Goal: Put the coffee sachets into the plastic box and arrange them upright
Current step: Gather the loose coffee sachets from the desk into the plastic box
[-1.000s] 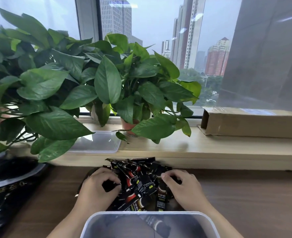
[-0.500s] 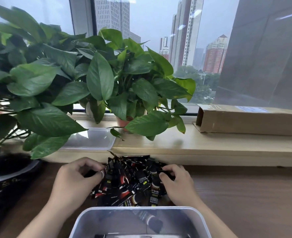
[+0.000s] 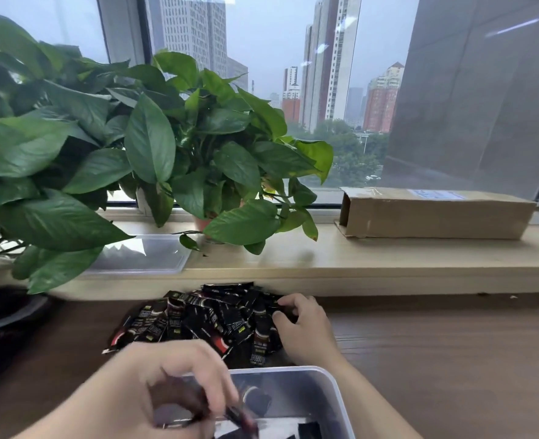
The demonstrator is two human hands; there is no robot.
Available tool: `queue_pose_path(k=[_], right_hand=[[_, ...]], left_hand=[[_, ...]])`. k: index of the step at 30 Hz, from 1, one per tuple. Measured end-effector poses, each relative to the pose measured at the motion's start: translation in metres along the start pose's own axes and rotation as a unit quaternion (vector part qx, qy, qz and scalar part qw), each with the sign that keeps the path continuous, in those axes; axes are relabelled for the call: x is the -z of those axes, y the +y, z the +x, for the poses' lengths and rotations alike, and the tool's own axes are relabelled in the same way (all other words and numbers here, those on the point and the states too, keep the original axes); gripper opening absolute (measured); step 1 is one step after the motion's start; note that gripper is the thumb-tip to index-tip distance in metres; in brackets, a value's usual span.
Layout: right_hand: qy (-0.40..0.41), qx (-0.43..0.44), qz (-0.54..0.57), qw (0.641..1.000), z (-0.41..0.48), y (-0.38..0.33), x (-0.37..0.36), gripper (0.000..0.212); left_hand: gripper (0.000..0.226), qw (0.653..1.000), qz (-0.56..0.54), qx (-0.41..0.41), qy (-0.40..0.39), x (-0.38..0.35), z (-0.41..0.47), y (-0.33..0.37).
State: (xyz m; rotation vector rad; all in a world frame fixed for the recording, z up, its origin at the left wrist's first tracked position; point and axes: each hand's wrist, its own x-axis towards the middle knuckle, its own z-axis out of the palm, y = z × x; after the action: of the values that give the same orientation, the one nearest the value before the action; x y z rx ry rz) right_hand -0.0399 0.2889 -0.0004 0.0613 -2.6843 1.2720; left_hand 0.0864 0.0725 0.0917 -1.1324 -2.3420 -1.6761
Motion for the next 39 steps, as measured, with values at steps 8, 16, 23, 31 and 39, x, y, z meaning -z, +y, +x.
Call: queue_pose_path(k=[8,16,23,31,39], right_hand=[[0.003,0.018,-0.040,0.999,-0.003,-0.001,0.004,0.035],[0.004,-0.019,-0.201,0.979,-0.013,-0.008,0.019,0.064],[-0.043,-0.017,-0.144,0.988,-0.016,-0.010,0.015,0.076],[-0.088,-0.011,-0.067,0.994,-0.012,-0.015,0.011,0.070],[-0.032,-0.030,0.042,0.998,-0.009,-0.012,0.014,0.040]], left_hand=[[0.021,0.985,0.153,0.084,-0.010,0.009,-0.002,0.015],[0.019,0.888,0.246,0.193,0.336,0.044,0.012,-0.077],[0.064,0.868,0.395,0.243,0.179,0.051,-0.005,-0.115],[0.046,0.884,0.362,0.257,0.146,0.048,-0.001,-0.120],[0.036,0.887,0.325,0.231,0.234,0.049,-0.003,-0.120]])
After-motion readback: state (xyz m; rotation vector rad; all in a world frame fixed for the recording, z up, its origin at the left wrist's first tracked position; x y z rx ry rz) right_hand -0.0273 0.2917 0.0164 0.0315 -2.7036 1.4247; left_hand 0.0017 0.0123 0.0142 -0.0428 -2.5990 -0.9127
